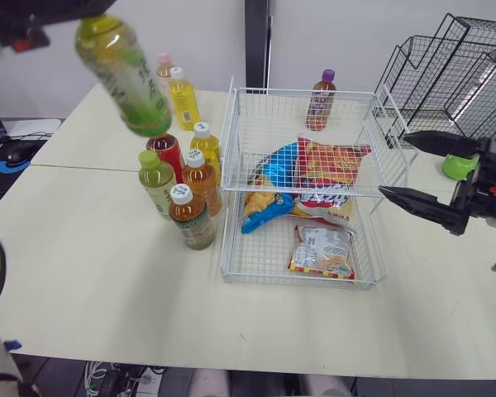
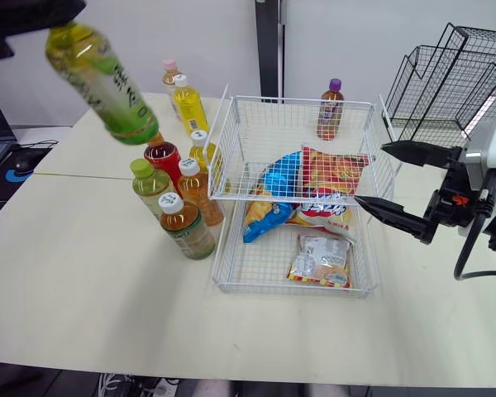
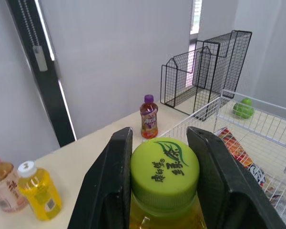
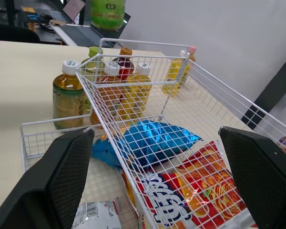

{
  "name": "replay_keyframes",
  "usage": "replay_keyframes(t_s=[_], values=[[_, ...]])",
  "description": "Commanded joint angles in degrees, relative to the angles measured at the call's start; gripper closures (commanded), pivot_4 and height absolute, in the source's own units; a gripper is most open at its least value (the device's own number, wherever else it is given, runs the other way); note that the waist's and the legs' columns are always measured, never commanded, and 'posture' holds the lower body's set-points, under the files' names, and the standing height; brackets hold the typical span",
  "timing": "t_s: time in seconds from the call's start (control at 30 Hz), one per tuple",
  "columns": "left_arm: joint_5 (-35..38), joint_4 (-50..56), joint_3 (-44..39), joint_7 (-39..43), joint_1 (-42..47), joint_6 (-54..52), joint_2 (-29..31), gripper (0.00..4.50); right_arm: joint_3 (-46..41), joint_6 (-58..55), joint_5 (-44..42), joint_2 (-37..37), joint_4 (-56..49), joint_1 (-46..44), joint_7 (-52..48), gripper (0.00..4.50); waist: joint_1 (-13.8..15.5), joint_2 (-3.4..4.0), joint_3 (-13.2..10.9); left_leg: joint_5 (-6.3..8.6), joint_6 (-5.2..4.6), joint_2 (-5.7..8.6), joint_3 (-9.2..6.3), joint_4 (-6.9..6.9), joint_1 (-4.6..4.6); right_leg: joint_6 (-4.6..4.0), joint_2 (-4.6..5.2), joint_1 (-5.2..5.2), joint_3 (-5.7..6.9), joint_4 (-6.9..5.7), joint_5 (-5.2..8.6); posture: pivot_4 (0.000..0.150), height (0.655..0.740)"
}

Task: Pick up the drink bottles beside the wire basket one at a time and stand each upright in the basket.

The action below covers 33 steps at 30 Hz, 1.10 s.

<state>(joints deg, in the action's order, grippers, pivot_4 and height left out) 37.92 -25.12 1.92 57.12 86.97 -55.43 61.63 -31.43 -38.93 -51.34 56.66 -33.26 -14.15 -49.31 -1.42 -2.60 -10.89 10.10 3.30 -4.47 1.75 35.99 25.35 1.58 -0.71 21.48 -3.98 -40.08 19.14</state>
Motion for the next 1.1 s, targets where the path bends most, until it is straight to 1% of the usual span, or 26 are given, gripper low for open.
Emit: replay_keyframes(t_s=[0.03, 0.13, 0.27, 0.37, 0.43, 0.63, 0.83, 1.1], values=[[-6.23, -9.36, 2.03, 4.51, 11.21, 5.68, -5.14, 3.13, -4.99, -0.33, -1.94, 0.27, -2.35, 2.12, 1.12, 0.00, -0.09, 0.00, 0.00, 0.00, 0.00, 0.01, -0.05, 0.02, 0.11, 0.00, 0.00, 0.04, 0.03, 0.00, 0.00, 0.150, 0.7347], [-11.12, -17.76, 4.41, 8.65, 17.09, 10.54, -11.39, 3.13, -6.57, -0.74, -3.06, 0.10, -3.83, 4.13, 2.36, 0.00, -0.10, 0.00, 0.00, 0.00, 0.00, 0.04, -0.08, 0.06, 0.42, 0.01, 0.02, 0.26, 0.05, 0.03, -0.01, 0.150, 0.7347], [-15.88, -27.66, 4.88, 11.39, 22.91, 17.98, -20.39, 3.13, -8.31, -1.32, -4.15, -0.33, -5.78, 5.82, 4.85, 0.00, -0.10, 0.02, -0.02, -0.01, 0.00, 0.05, -0.12, 0.06, 0.50, 0.01, 0.03, 0.34, 0.08, 0.00, -0.02, 0.150, 0.7347], [-18.35, -33.17, 3.76, 9.45, 24.97, 23.94, -27.81, 3.13, -9.16, -1.25, -4.15, -0.63, -6.70, 6.44, 7.41, 0.00, -0.18, 0.02, -0.02, -0.01, 0.00, 0.07, -0.12, 0.06, 0.54, 0.01, 0.04, 0.35, 0.06, 0.01, -0.02, 0.150, 0.7347], [-19.25, -35.53, 2.76, 8.84, 25.43, 26.55, -31.50, 3.13, -9.25, -1.34, -4.42, -0.67, -7.43, 6.81, 8.86, 0.00, -0.18, 0.03, -0.03, -0.01, 0.00, 0.10, -0.12, 0.07, 0.56, 0.01, 0.06, 0.35, 0.06, 0.02, -0.02, 0.150, 0.7347], [-21.07, -40.33, -0.29, 3.17, 24.49, 32.69, -42.46, 3.13, -10.02, -2.19, -4.41, -1.51, -10.97, 8.95, 14.87, 0.00, -0.39, 0.08, -0.05, -0.02, 0.02, 0.13, -0.10, 0.05, 0.56, 0.01, 0.07, 0.38, 0.02, -0.01, -0.01, 0.150, 0.7347], [-23.88, -44.57, -2.23, -3.72, 22.98, 39.07, -50.28, 3.13, -8.93, -2.23, -4.48, -2.12, -13.13, 9.73, 18.90, 0.00, -0.39, 0.17, -0.09, -0.03, 0.02, 0.22, -0.09, 0.05, 0.55, 0.01, 0.11, 0.38, -0.02, -0.02, -0.01, 0.150, 0.7347], [-26.60, -48.08, -4.14, -7.85, 22.95, 41.73, -54.68, 3.13, -8.40, -2.22, -5.16, -1.71, -13.55, 9.55, 20.96, 0.00, -0.32, 0.24, -0.11, -0.05, 0.06, 0.27, -0.10, 0.05, 0.56, 0.02, 0.12, 0.37, -0.02, -0.02, -0.01, 0.150, 0.7347]])
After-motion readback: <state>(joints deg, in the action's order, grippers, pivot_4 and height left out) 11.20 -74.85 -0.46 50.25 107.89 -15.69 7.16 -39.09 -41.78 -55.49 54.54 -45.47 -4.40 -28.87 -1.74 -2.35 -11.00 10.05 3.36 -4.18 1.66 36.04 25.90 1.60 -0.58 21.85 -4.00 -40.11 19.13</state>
